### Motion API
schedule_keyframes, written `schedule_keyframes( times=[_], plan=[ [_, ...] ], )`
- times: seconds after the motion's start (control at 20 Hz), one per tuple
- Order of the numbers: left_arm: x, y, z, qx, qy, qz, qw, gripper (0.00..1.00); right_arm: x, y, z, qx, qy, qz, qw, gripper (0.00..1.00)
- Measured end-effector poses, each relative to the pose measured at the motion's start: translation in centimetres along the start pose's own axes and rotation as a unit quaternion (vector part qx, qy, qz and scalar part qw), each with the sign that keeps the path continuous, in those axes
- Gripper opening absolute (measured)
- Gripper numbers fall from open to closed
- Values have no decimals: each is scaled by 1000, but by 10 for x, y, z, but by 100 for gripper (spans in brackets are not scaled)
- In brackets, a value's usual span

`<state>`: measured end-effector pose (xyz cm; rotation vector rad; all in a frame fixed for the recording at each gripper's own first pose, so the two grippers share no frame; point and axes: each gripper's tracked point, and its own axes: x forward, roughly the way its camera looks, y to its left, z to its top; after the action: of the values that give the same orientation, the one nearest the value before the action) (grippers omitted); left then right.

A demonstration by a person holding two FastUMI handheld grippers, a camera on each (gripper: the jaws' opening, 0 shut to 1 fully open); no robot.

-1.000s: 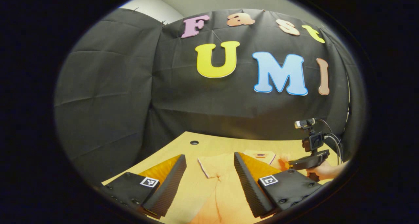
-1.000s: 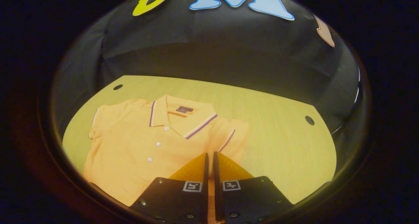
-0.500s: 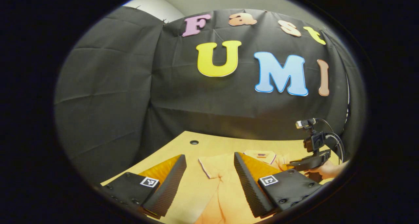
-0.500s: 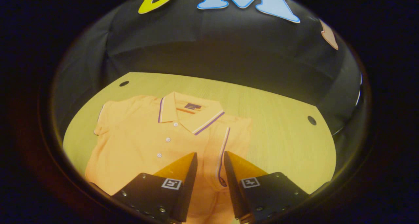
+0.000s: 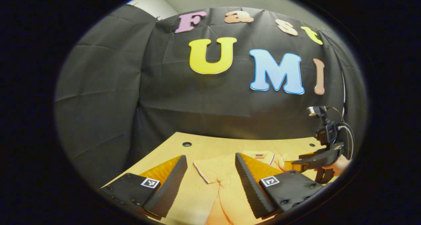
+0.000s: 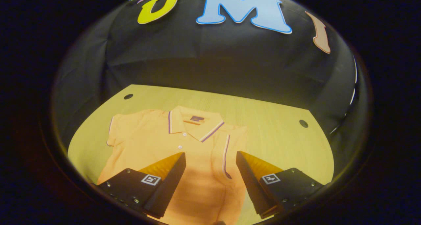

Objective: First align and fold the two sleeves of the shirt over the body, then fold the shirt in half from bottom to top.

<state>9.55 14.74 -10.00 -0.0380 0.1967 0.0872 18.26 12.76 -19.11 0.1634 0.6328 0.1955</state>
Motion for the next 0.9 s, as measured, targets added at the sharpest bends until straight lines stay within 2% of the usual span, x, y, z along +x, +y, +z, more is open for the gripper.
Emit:
schedule_keyframes(
  times=[0.35,0.6,0.9],
  plan=[
    [65,15,-30,-4,24,-45,999,94,-72,13,23,14,-58,-36,998,96],
    [120,26,-64,-15,53,-38,998,94,-127,23,40,47,-101,-47,993,95],
    [169,43,-112,-32,99,-8,995,94,-176,30,43,56,-125,-51,989,95]
  ],
)
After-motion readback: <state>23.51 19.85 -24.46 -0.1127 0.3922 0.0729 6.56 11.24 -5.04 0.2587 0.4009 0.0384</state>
